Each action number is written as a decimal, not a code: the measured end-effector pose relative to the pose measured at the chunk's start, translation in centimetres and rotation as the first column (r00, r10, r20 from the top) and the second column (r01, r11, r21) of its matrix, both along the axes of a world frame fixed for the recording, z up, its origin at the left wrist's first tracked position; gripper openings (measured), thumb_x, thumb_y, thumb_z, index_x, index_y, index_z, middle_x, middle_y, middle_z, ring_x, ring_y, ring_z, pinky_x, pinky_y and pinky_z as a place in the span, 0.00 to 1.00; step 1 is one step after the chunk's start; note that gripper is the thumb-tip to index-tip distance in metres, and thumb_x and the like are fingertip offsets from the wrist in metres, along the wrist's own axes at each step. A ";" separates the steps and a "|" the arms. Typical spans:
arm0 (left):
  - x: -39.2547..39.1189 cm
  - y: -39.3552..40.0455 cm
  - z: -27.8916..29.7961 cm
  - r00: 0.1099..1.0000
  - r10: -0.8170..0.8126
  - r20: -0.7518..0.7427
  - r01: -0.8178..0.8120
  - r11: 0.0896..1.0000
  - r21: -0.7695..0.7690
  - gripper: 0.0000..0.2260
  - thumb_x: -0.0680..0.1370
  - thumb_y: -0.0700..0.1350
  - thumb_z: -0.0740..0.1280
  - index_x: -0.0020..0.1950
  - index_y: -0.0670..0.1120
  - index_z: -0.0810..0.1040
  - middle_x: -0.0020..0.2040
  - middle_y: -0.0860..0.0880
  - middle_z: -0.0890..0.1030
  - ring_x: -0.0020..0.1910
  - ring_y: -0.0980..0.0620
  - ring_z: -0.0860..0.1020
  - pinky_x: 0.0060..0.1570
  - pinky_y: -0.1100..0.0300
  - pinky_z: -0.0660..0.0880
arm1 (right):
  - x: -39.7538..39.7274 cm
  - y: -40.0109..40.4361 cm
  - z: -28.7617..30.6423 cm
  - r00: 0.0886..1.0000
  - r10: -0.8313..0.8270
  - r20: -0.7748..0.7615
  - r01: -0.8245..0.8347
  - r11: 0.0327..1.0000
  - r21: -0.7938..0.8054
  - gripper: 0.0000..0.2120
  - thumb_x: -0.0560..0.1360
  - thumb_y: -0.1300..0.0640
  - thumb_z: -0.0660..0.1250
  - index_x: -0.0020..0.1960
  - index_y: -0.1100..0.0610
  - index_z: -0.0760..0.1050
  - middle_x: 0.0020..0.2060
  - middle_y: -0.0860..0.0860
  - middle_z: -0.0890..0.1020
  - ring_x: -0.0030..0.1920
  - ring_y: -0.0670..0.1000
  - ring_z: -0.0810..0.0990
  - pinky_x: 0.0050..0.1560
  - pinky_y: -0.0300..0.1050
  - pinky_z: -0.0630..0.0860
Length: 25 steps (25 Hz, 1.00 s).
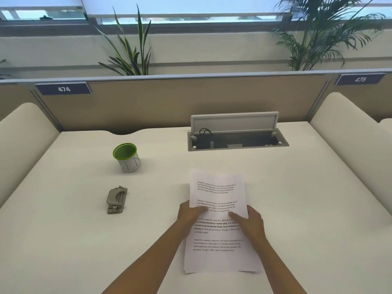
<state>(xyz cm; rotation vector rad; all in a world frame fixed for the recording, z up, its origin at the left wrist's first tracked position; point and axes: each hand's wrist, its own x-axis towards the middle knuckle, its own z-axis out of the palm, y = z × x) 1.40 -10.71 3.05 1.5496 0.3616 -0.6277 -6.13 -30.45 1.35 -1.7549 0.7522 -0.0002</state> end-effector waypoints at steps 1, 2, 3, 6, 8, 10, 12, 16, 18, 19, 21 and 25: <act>0.1 0.9 0.4 1.000 0.007 0.028 -0.006 0.999 -0.033 0.12 0.71 0.40 0.76 0.54 0.46 0.85 0.48 0.46 0.88 0.46 0.45 0.87 0.45 0.49 0.85 | 0.2 0.2 0.5 0.999 0.015 0.039 -0.017 0.998 0.058 0.13 0.70 0.53 0.79 0.53 0.53 0.83 0.49 0.50 0.89 0.47 0.52 0.88 0.52 0.53 0.84; 0.2 1.7 0.9 0.998 0.008 0.059 -0.004 0.998 -0.068 0.12 0.71 0.42 0.77 0.54 0.47 0.85 0.48 0.46 0.89 0.45 0.46 0.87 0.42 0.52 0.84 | 0.4 0.4 1.1 0.997 0.028 0.076 -0.036 0.994 0.106 0.13 0.69 0.53 0.80 0.52 0.52 0.84 0.46 0.49 0.90 0.46 0.53 0.89 0.50 0.53 0.85; 0.4 2.5 1.5 0.996 0.008 0.086 0.000 0.995 -0.098 0.12 0.71 0.43 0.78 0.54 0.47 0.85 0.49 0.47 0.89 0.46 0.46 0.87 0.42 0.53 0.84 | 0.6 0.6 1.9 0.992 0.045 0.115 -0.062 0.988 0.141 0.14 0.68 0.53 0.81 0.51 0.53 0.85 0.45 0.49 0.90 0.44 0.53 0.89 0.47 0.53 0.86; 1.0 4.4 3.8 0.984 0.038 0.171 -0.014 0.990 -0.142 0.14 0.71 0.46 0.78 0.55 0.45 0.85 0.49 0.45 0.88 0.46 0.44 0.87 0.42 0.52 0.84 | 2.0 1.9 4.3 0.967 0.101 0.234 -0.146 0.972 0.184 0.13 0.67 0.52 0.82 0.49 0.55 0.86 0.44 0.51 0.90 0.42 0.55 0.90 0.40 0.50 0.86; 1.5 5.2 5.3 0.962 0.077 0.261 -0.039 0.988 -0.149 0.13 0.71 0.48 0.78 0.54 0.47 0.85 0.47 0.46 0.89 0.45 0.45 0.87 0.38 0.55 0.83 | 3.2 2.9 5.9 0.940 0.096 0.327 -0.158 0.972 0.172 0.10 0.69 0.52 0.81 0.46 0.56 0.86 0.42 0.53 0.90 0.41 0.55 0.89 0.39 0.48 0.86; 2.1 5.8 6.9 0.923 0.129 0.362 -0.078 0.985 -0.152 0.09 0.71 0.49 0.78 0.50 0.51 0.87 0.46 0.48 0.89 0.44 0.47 0.87 0.37 0.59 0.83 | 4.4 3.8 7.4 0.904 0.073 0.421 -0.154 0.975 0.163 0.05 0.72 0.54 0.78 0.43 0.56 0.86 0.40 0.52 0.90 0.39 0.52 0.89 0.36 0.43 0.84; 2.6 6.5 8.3 0.876 0.161 0.455 -0.099 0.983 -0.157 0.06 0.70 0.49 0.78 0.46 0.54 0.87 0.46 0.50 0.89 0.43 0.50 0.87 0.37 0.62 0.82 | 5.4 4.4 8.6 0.871 0.087 0.484 -0.176 0.974 0.141 0.03 0.73 0.56 0.77 0.41 0.54 0.86 0.38 0.50 0.90 0.37 0.49 0.88 0.35 0.39 0.82; 3.0 8.1 9.4 0.824 0.162 0.543 -0.091 0.984 -0.154 0.09 0.67 0.51 0.79 0.46 0.55 0.87 0.47 0.51 0.89 0.45 0.50 0.87 0.39 0.62 0.82 | 6.2 4.9 9.5 0.827 0.160 0.538 -0.240 0.967 0.082 0.07 0.71 0.59 0.79 0.42 0.48 0.87 0.39 0.45 0.89 0.37 0.46 0.87 0.36 0.38 0.82; 2.9 8.5 9.3 0.825 0.130 0.550 -0.067 0.989 -0.134 0.10 0.68 0.51 0.79 0.48 0.55 0.86 0.48 0.52 0.88 0.46 0.51 0.86 0.40 0.62 0.82 | 6.2 5.0 9.3 0.821 0.169 0.546 -0.261 0.961 0.096 0.09 0.70 0.60 0.79 0.42 0.45 0.87 0.41 0.45 0.90 0.39 0.47 0.88 0.37 0.39 0.83; 2.8 8.6 9.1 0.828 0.112 0.549 -0.053 0.991 -0.123 0.11 0.69 0.50 0.79 0.49 0.56 0.86 0.48 0.53 0.88 0.46 0.51 0.86 0.40 0.61 0.82 | 6.2 5.1 9.1 0.820 0.176 0.546 -0.274 0.956 0.105 0.10 0.70 0.60 0.79 0.42 0.45 0.88 0.42 0.45 0.90 0.39 0.47 0.88 0.38 0.39 0.83; 2.5 8.4 9.0 0.831 0.092 0.548 -0.038 0.993 -0.109 0.11 0.70 0.49 0.78 0.50 0.57 0.85 0.48 0.54 0.88 0.47 0.51 0.86 0.41 0.60 0.83 | 6.2 5.3 8.9 0.825 0.175 0.537 -0.287 0.949 0.131 0.10 0.69 0.59 0.80 0.43 0.44 0.88 0.42 0.46 0.90 0.40 0.48 0.88 0.38 0.40 0.83; 2.8 8.6 9.6 0.829 0.080 0.553 -0.016 0.993 -0.119 0.10 0.68 0.53 0.78 0.48 0.61 0.86 0.48 0.54 0.88 0.46 0.51 0.87 0.39 0.60 0.83 | 6.7 5.5 9.0 0.832 0.161 0.531 -0.293 0.940 0.173 0.10 0.66 0.54 0.81 0.46 0.44 0.87 0.44 0.48 0.90 0.41 0.52 0.89 0.37 0.44 0.85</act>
